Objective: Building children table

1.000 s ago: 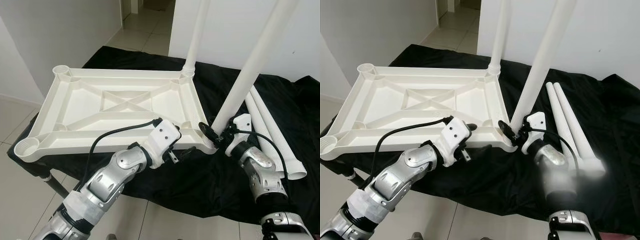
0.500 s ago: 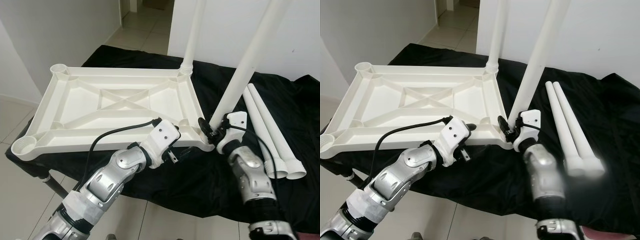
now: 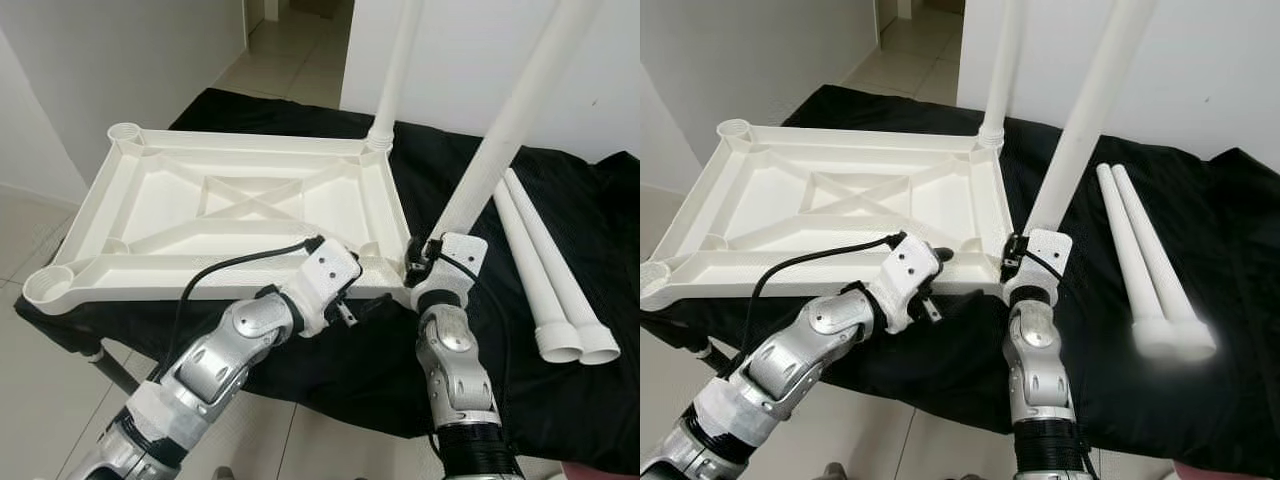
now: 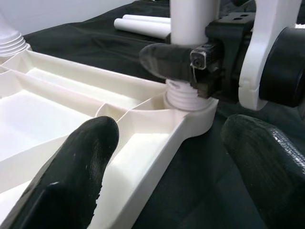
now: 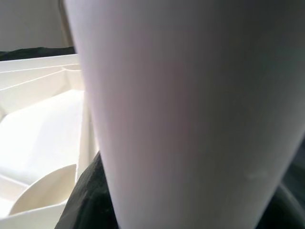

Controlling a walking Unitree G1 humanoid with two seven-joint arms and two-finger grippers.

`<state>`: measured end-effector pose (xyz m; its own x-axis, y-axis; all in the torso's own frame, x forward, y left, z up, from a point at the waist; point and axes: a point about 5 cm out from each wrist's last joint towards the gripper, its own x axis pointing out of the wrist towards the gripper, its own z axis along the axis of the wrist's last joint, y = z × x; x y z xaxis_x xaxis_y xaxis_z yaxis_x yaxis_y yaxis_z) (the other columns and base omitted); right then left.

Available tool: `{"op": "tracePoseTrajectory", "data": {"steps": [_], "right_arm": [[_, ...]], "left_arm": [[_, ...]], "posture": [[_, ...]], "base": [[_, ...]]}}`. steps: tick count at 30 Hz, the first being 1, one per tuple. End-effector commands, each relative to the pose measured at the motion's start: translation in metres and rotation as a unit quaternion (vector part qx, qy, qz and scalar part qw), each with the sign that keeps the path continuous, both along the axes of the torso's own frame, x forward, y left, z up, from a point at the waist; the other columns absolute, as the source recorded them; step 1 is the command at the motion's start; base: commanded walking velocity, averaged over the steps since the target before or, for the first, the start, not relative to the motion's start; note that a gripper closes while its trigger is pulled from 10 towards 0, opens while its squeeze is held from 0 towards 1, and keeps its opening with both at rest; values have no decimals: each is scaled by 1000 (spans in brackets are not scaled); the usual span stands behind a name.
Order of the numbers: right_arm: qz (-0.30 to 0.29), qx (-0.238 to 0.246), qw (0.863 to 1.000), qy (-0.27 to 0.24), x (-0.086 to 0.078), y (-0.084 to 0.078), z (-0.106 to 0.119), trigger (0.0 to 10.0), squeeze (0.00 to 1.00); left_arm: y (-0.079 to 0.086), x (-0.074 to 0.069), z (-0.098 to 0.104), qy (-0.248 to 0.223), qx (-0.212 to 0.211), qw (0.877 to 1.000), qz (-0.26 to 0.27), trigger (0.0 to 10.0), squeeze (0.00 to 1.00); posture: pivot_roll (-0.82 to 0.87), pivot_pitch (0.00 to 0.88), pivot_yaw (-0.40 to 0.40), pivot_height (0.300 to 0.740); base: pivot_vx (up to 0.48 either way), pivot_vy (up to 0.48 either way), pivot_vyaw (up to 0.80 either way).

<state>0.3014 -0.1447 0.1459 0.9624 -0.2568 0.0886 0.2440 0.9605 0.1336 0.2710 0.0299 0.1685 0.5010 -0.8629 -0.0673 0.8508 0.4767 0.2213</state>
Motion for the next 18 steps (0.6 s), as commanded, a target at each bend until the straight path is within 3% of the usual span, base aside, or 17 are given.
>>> {"op": "tracePoseTrajectory", "data": {"steps": [1,9,10,18], "right_arm": [[-30,24,999,14,-5,-4,-6,10000,0],[-49,12,999,8,-6,-17,1,10000,0],[-39,16,999,0,-6,-18,3,10000,1000],[-22,1,999,-23,-7,-30,6,10000,1000]], "left_arm": [[-3,-5,-2,12,14,998,-56,10000,0],[-2,-5,-2,11,14,998,-53,10000,0],[-2,-5,-2,11,13,998,-52,10000,0],[-1,-5,-2,11,13,999,-49,10000,0]], "posture": [[6,86,-52,740],[9,86,-55,740],[9,85,-58,740],[8,89,-62,740]], "base": [[0,0,0],[0,0,0],[0,0,0],[0,0,0]]}}
